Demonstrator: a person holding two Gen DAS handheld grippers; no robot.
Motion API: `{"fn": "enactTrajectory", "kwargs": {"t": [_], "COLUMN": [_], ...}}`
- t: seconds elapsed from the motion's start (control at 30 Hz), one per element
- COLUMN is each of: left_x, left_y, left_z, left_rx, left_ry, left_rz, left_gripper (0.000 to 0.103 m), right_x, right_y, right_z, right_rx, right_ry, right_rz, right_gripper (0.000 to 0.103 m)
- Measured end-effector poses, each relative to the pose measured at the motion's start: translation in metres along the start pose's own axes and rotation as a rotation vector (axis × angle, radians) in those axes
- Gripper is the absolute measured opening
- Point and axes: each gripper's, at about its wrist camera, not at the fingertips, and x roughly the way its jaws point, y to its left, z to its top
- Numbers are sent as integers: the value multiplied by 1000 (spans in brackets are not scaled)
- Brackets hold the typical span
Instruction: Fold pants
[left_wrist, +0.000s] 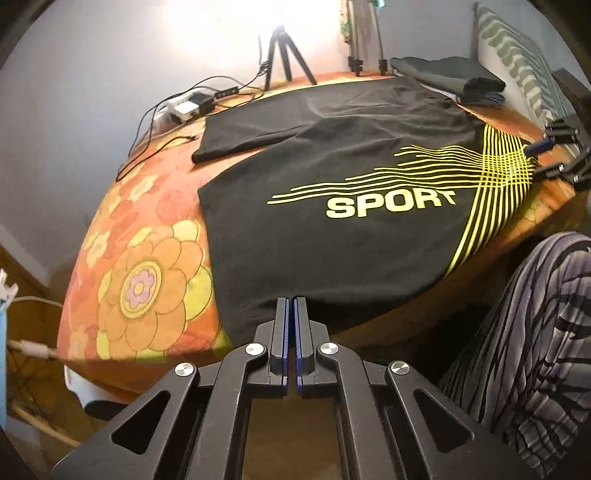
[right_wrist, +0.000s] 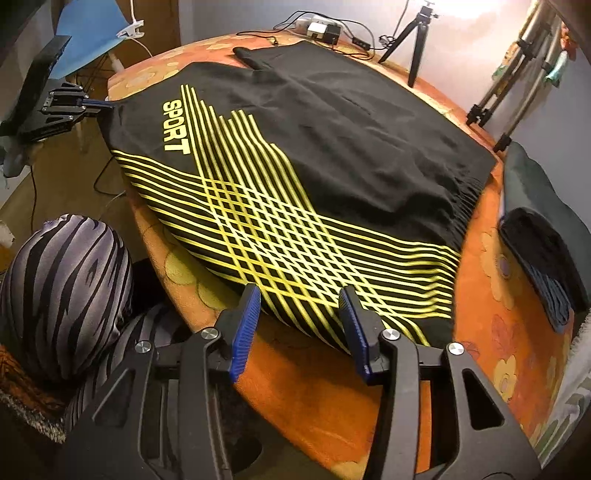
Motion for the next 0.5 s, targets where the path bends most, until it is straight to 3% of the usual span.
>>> {"fn": "enactTrajectory", "kwargs": {"t": [0.23, 0.5], "left_x": [3, 9], "left_y": [11, 23], "left_z": [5, 12], "left_rx": [-40, -76], "left_ry": [-10, -13], "left_rz": [-13, -26], "left_gripper": [1, 1], "right_x": [-13, 13], "right_y": [-16, 15], "right_z": [-13, 1], "right_rx": [7, -123], "right_ry": [8, 34], "right_rz": [1, 22], "right_gripper": [47, 47]}}
